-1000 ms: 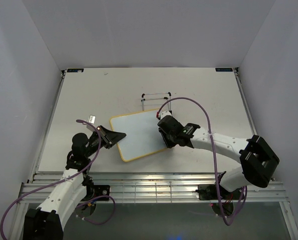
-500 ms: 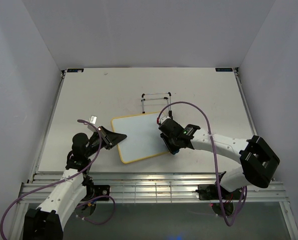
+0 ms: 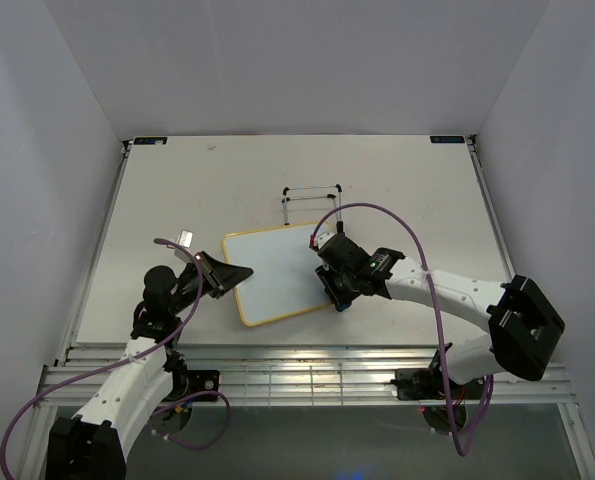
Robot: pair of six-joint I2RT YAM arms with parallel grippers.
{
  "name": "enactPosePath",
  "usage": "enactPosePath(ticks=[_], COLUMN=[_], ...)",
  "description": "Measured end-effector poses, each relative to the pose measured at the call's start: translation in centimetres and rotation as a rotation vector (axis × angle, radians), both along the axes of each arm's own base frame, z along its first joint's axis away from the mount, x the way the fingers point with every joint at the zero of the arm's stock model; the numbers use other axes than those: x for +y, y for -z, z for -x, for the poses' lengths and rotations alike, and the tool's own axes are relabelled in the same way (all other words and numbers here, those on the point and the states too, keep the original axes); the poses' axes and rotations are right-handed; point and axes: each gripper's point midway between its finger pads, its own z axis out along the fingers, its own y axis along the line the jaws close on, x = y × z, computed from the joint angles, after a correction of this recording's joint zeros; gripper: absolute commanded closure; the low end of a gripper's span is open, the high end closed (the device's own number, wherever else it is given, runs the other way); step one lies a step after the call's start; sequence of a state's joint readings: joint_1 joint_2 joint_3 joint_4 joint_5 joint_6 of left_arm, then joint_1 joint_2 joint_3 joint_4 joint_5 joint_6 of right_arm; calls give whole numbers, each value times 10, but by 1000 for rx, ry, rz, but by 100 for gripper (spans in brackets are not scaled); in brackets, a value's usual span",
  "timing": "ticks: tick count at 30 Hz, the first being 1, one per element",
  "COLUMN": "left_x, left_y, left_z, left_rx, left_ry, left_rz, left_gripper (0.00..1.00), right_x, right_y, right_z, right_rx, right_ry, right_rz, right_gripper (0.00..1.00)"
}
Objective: Erase the whiteboard
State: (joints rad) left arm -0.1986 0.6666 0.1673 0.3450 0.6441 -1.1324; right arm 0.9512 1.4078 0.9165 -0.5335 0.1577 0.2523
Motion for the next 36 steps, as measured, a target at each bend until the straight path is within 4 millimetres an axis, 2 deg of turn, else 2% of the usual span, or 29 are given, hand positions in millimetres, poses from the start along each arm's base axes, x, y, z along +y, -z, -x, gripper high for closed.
enactPosePath(ticks=[5, 8, 12, 16, 22, 24, 26, 28, 30, 32, 36], left_x=[0, 0, 1, 1, -2, -2, -2, -1, 1, 2, 3], left_y=[-1, -3, -3, -5, -15, -21, -25, -27, -27, -26, -24], left_z=[-1, -1, -2, -3, 1, 1, 1, -1, -4, -6, -6], left_rx=[-8, -17, -24, -32, -40, -63, -81, -90, -93, -91, -78], left_ry=[-2, -4, -6, -12, 10, 14, 13, 1, -21, -33, -39], left_rz=[1, 3, -1, 2, 41, 52, 56, 56, 55, 54, 51], left_gripper=[100, 100, 100, 100, 100, 100, 100, 100, 100, 100, 100], right_x=[5, 16, 40, 69, 121, 132, 136, 133, 121, 91, 12], right_y=[-3, -8, -18, -36, -75, -84, -87, -87, -83, -73, -41], right_z=[-2, 1, 16, 39, 77, 79, 77, 70, 54, 30, -20], right_rx=[0, 19, 39, 18, -31, -51, -68, -61, -64, -70, -86], right_ry=[-5, -36, -128, -231, -343, -343, -322, -279, -211, -104, 147], right_rz=[-12, -52, -142, -213, -337, -360, -370, -388, -413, -406, -341], right_gripper=[92, 92, 92, 92, 92, 92, 92, 92, 92, 92, 92])
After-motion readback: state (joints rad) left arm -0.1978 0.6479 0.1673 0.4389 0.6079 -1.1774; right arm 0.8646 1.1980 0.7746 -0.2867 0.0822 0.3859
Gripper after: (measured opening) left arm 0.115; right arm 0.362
